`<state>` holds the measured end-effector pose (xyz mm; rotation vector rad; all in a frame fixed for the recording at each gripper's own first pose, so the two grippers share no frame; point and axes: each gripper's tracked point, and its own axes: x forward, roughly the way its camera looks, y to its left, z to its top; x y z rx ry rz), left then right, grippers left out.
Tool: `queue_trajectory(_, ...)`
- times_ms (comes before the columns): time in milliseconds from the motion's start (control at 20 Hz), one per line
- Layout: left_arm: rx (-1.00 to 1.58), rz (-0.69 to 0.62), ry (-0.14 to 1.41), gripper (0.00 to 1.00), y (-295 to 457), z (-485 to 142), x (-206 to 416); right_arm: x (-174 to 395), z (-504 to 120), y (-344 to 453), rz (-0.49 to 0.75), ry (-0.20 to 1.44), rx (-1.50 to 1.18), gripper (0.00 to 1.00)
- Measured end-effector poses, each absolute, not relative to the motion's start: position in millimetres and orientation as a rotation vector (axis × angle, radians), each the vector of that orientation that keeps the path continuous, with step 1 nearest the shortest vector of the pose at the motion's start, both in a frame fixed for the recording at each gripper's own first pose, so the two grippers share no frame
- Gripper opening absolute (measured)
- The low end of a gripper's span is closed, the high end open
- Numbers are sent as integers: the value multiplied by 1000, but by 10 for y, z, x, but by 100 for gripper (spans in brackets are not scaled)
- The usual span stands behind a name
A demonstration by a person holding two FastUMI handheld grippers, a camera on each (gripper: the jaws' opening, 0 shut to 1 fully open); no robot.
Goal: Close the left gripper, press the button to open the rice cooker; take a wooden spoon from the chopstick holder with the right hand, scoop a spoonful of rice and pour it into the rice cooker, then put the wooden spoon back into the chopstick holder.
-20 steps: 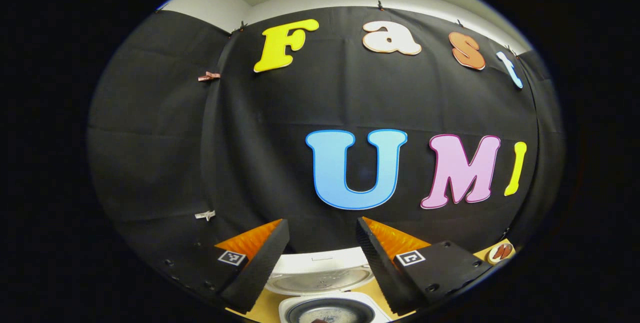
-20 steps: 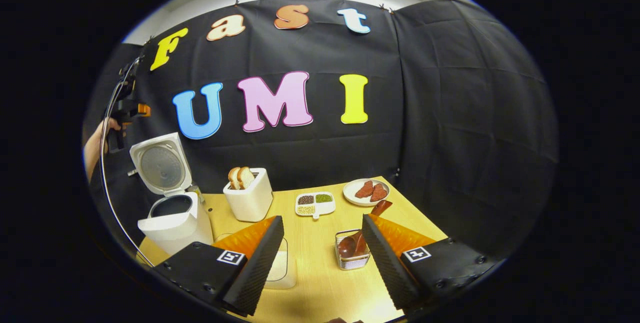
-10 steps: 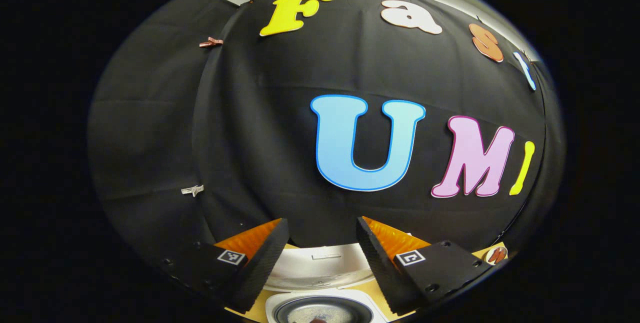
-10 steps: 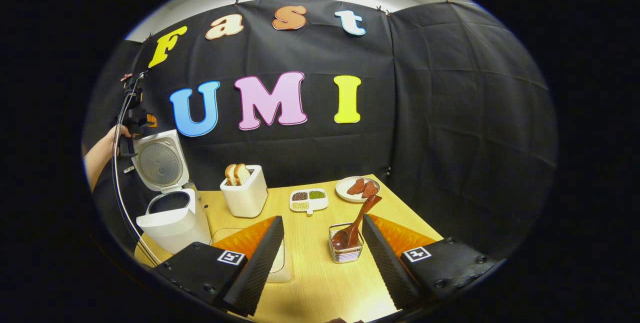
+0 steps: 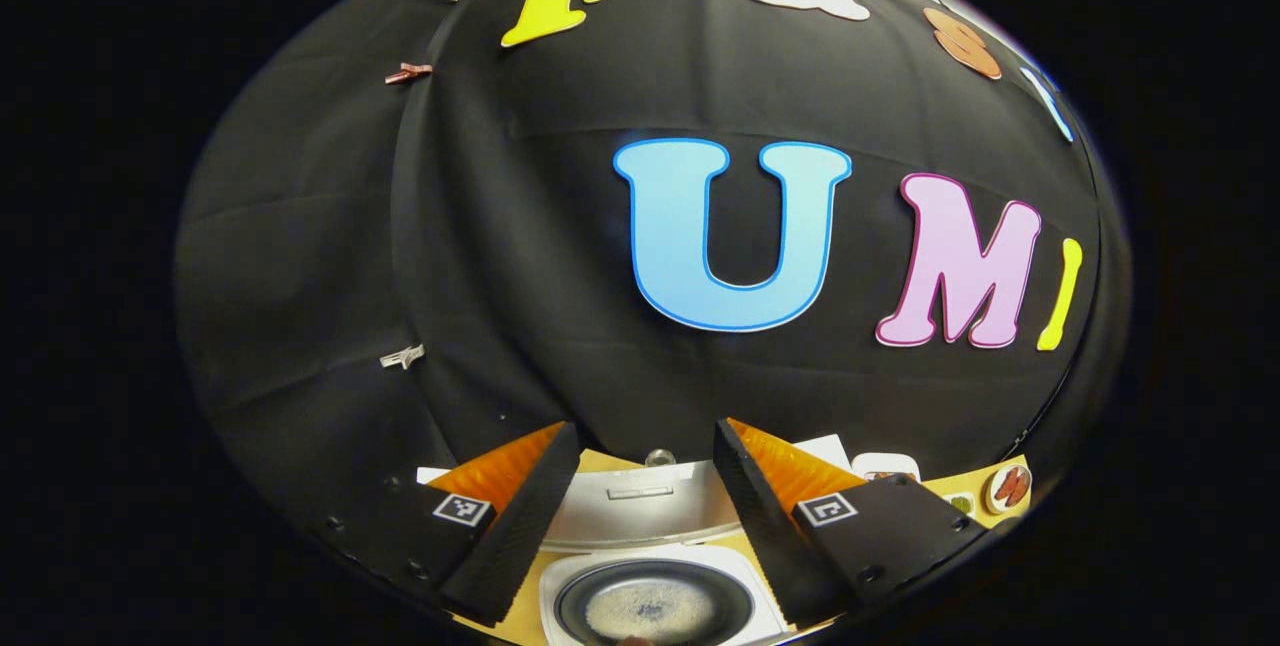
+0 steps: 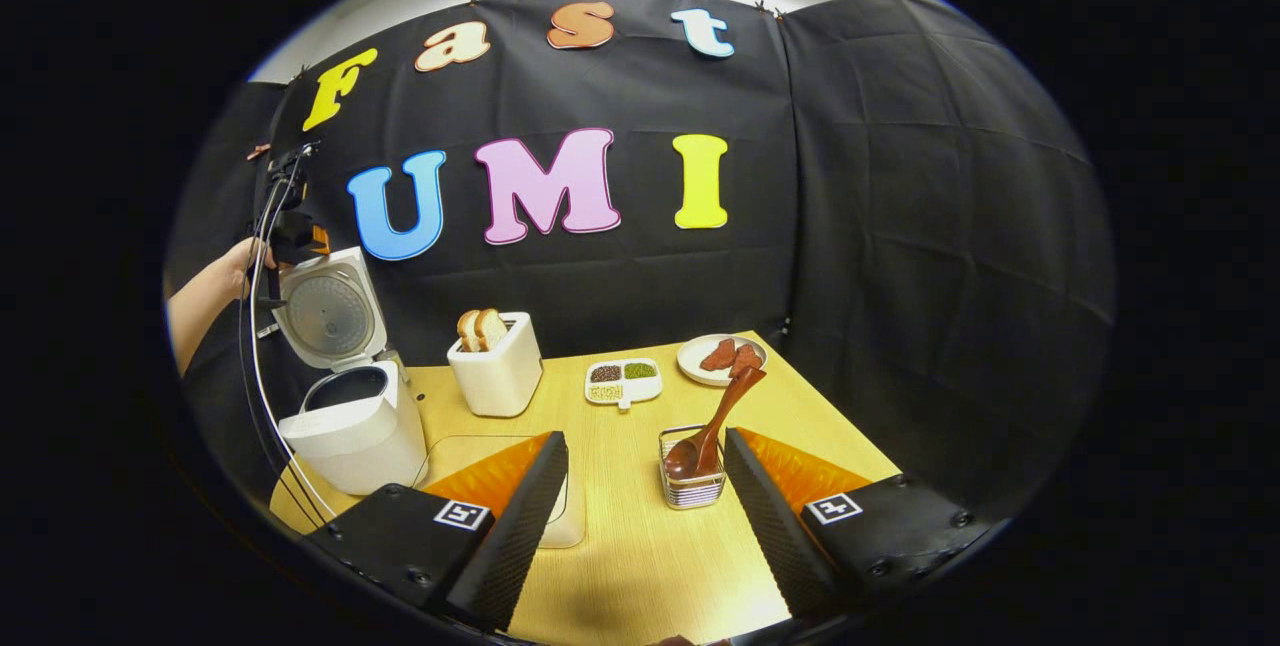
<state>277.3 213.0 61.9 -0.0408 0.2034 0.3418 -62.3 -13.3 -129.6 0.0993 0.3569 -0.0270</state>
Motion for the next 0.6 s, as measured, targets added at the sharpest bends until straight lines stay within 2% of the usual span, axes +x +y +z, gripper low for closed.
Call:
queue_trajectory(300, -65, 348, 261, 96, 1836, 347, 2286, -599, -1426, -158, 21, 373, 124, 98)
queue_trajectory(600, -104, 346, 324, 96, 1489, -185, 1764, -589, -1519, -64, 97, 394, 124, 98)
